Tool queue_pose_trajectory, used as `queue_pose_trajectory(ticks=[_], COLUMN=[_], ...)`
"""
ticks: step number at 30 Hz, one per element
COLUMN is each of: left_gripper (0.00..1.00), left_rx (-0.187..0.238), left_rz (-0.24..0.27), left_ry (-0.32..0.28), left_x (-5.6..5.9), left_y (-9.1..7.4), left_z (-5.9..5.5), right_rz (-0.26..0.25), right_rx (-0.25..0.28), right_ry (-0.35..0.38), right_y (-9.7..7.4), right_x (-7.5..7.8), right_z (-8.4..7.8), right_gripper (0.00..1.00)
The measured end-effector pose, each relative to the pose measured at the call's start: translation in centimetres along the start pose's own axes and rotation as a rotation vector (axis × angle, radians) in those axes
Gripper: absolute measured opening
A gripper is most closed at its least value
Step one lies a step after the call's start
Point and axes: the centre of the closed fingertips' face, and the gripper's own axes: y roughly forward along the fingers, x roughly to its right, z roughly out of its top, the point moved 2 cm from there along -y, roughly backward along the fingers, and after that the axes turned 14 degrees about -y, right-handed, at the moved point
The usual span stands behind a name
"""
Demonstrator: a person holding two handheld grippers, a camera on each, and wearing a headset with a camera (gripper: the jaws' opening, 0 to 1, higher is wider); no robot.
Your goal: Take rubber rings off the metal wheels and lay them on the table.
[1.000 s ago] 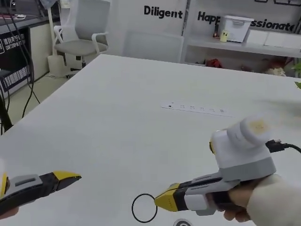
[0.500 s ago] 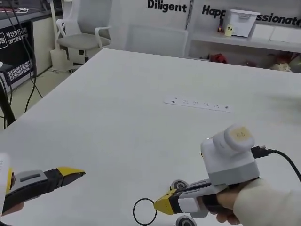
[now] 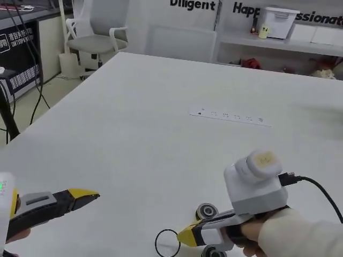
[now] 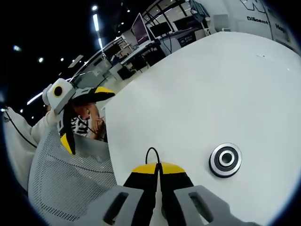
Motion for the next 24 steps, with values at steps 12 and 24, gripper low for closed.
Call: queue_pose_trajectory(ticks=[12,24], left_gripper=[0.88,0.88], left_rx=[-0.004,-0.019], left_rz=[0.005,0.012], left_ry=[-0.007,-0.019], left_x=[-0.1,-0.1], left_y=[-0.1,-0.4], left_z=[-0.3,-1.1], right_rz=[-0.027,-0.053], right_rx=[-0.017,-0.018], right_ry=[-0.024,-0.027], right_y=[0.3,0.1], right_x=[0.2,0.5], right_z=[-0.6,-1.0], right_gripper=[0.00,0.06])
